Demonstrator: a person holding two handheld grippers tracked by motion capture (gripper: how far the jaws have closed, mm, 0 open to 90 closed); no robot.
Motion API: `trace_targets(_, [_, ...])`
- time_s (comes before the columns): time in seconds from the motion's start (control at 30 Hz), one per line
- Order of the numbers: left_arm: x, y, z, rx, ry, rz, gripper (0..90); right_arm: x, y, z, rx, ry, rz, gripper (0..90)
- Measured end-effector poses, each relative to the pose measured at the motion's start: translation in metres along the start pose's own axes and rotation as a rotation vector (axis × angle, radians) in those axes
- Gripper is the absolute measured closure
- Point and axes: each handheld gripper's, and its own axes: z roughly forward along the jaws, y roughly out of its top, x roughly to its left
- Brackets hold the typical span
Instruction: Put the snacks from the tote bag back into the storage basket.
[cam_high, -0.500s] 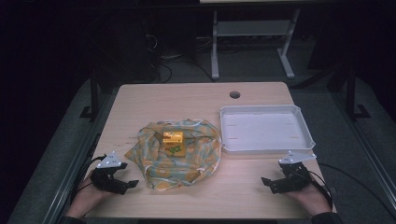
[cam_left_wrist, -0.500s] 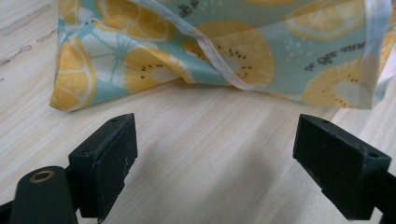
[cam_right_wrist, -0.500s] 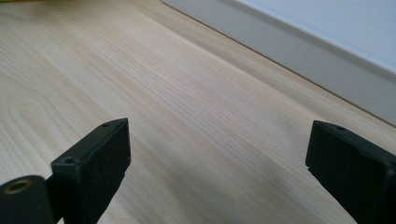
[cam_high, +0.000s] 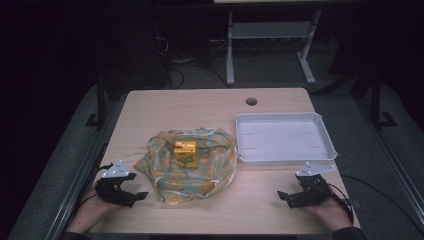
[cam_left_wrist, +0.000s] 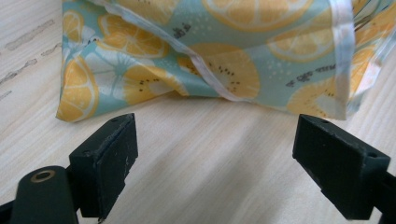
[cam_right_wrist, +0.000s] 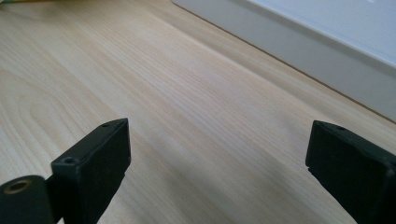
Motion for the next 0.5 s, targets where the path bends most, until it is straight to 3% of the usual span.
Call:
trace_targets(0.1, [0.001,0.004,-0.001,-0.008,-0.004,0.008,13.6,0.000,0.000,0.001,0.012,-0.002,-0.022,6.2])
trace_targets(0.27, [0.000,0.010,-0.004,-0.020,-0.010,0.009,13.6,0.002,0.000,0.000,0.009,-0.007,-0.015,6.1])
trace_targets(0.5, [-0.001,0.027,-0.009,-0.011,-0.011,0.051,13.6,0.004,0.000,-0.002,0.003,-0.007,-0.026,6.2])
